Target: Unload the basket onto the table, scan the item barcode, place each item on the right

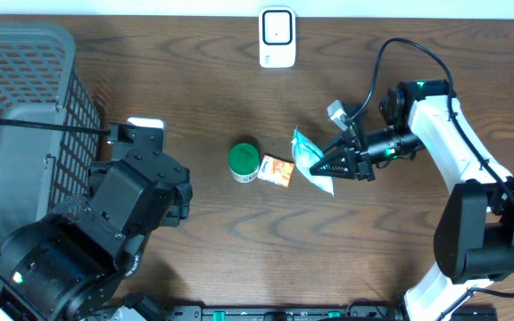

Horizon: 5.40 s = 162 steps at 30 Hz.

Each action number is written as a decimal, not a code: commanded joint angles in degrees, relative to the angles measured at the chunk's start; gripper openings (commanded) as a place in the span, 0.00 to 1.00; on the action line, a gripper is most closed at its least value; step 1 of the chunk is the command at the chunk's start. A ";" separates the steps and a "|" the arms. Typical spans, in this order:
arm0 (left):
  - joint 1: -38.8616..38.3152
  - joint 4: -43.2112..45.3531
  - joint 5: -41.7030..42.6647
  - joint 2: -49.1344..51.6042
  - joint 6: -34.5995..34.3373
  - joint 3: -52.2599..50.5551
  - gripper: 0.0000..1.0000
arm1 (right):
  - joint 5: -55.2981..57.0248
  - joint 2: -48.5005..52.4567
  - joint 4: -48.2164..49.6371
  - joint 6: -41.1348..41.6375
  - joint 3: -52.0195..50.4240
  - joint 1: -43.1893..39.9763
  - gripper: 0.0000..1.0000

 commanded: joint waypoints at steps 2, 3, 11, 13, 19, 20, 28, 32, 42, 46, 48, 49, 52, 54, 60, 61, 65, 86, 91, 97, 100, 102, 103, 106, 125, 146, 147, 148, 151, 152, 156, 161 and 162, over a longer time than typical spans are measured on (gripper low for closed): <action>0.20 -0.24 -0.76 -0.04 -0.74 0.57 0.75 | 8.55 -1.14 15.54 24.76 0.39 0.55 0.01; 0.20 -0.24 -0.76 -0.02 -0.74 0.57 0.75 | 10.93 -1.14 21.24 32.37 0.39 0.81 0.01; 0.20 -0.24 -0.76 -0.02 -0.72 0.57 0.75 | 41.44 -1.14 55.28 67.65 1.53 6.38 0.09; 0.20 -0.24 -0.76 -0.02 -0.74 0.57 0.75 | 45.53 -1.07 59.41 69.79 2.01 7.67 0.12; 0.20 -0.24 -0.76 -0.04 -0.74 0.57 0.75 | 50.90 0.50 72.65 73.13 2.12 9.90 0.19; 0.20 -0.24 -0.76 -0.04 -0.72 0.57 0.75 | 50.84 1.14 74.79 73.35 2.16 9.90 0.19; 0.20 -0.24 -0.76 -0.02 -0.74 0.57 0.75 | 51.06 10.05 82.90 76.65 10.40 9.97 0.17; 0.20 -0.24 -0.76 -0.04 -0.74 0.57 0.75 | 51.06 18.29 80.98 78.27 21.16 10.05 0.14; 0.20 -0.24 -0.76 -0.02 -0.72 0.57 0.75 | 51.12 35.26 66.20 80.24 50.97 10.73 0.11; 0.20 -0.24 -0.76 -0.02 -0.74 0.57 0.75 | 51.28 36.04 59.56 84.37 53.22 10.75 0.09; 0.20 -0.24 -0.76 -0.02 -0.74 0.57 0.75 | 51.80 36.04 56.02 85.66 54.47 10.69 0.07; 0.20 -0.24 -0.76 -0.04 -0.72 0.57 0.75 | 52.81 36.04 55.01 86.25 54.64 10.69 0.07; 0.20 -0.24 -0.76 -0.02 -0.72 0.57 0.75 | 54.66 36.04 52.61 86.97 55.32 10.69 0.07; 0.20 -0.24 -0.76 -0.02 -0.72 0.57 0.75 | 54.73 36.04 51.43 86.95 55.32 10.78 0.07; 0.20 -0.24 -0.76 -0.04 -0.72 0.57 0.75 | 57.68 36.04 49.81 87.19 55.32 11.19 0.07; 0.20 -0.24 -0.76 -0.04 -0.72 0.57 0.75 | 57.70 36.04 49.27 87.14 55.32 11.19 0.08; 0.20 -0.24 -0.76 -0.02 -0.74 0.57 0.75 | 57.68 36.39 48.19 86.51 55.30 11.19 0.08; 0.20 -0.24 -0.76 -0.02 -0.74 0.57 0.75 | 63.43 41.05 42.62 88.70 58.99 12.96 0.01; 0.20 -0.24 -0.76 -0.04 -0.72 0.57 0.75 | 76.46 41.05 24.55 90.09 69.46 12.41 0.01; 0.20 -0.24 -0.76 -0.02 -0.72 0.57 0.75 | 84.48 41.05 4.68 91.49 79.91 10.19 0.01; 0.20 -0.24 -0.76 -0.02 -0.74 0.57 0.75 | 86.58 41.05 -4.15 92.45 81.05 6.93 0.01; 0.20 -0.24 -0.76 -0.02 -0.72 0.57 0.75 | 90.38 41.07 -7.52 93.42 80.21 3.98 0.01; 0.20 -0.24 -0.76 -0.02 -0.74 0.57 0.75 | 90.47 40.98 -7.50 93.22 78.97 2.73 0.01; 0.20 -0.24 -0.76 -0.02 -0.74 0.57 0.75 | 91.82 40.87 -7.50 94.33 76.19 -1.64 0.01; 0.20 -0.24 -0.76 -0.02 -0.74 0.57 0.75 | 102.64 40.87 -4.02 99.89 47.89 -28.46 0.03; 0.20 -0.24 -0.76 -0.02 -0.74 0.57 0.75 | 73.42 22.73 -3.17 93.35 60.94 -31.34 0.57; 0.20 -0.24 -0.76 -0.02 -0.72 0.57 0.75 | 70.77 21.33 -3.56 93.35 60.94 -30.32 0.42; 0.20 -0.24 -0.76 -0.02 -0.74 0.57 0.75 | 68.94 20.35 -3.96 93.33 60.94 -29.33 0.30; 0.20 -0.24 -0.76 -0.02 -0.74 0.57 0.75 | 64.83 17.97 -6.40 91.06 60.94 -24.74 0.17; 0.20 -0.24 -0.76 -0.02 -0.72 0.57 0.75 | 64.08 17.53 -7.34 90.09 60.94 -22.84 0.29; 0.20 -0.24 -0.76 -0.02 -0.74 0.57 0.75 | 58.69 17.40 -7.45 81.37 60.39 -14.56 0.99; 0.20 -0.24 -0.76 -0.02 -0.74 0.57 0.75 | 56.59 17.44 -7.48 73.35 56.89 -4.24 0.99; 0.20 -0.24 -0.76 -0.02 -0.72 0.57 0.75 | 56.57 17.44 -7.34 73.40 55.84 -2.25 0.99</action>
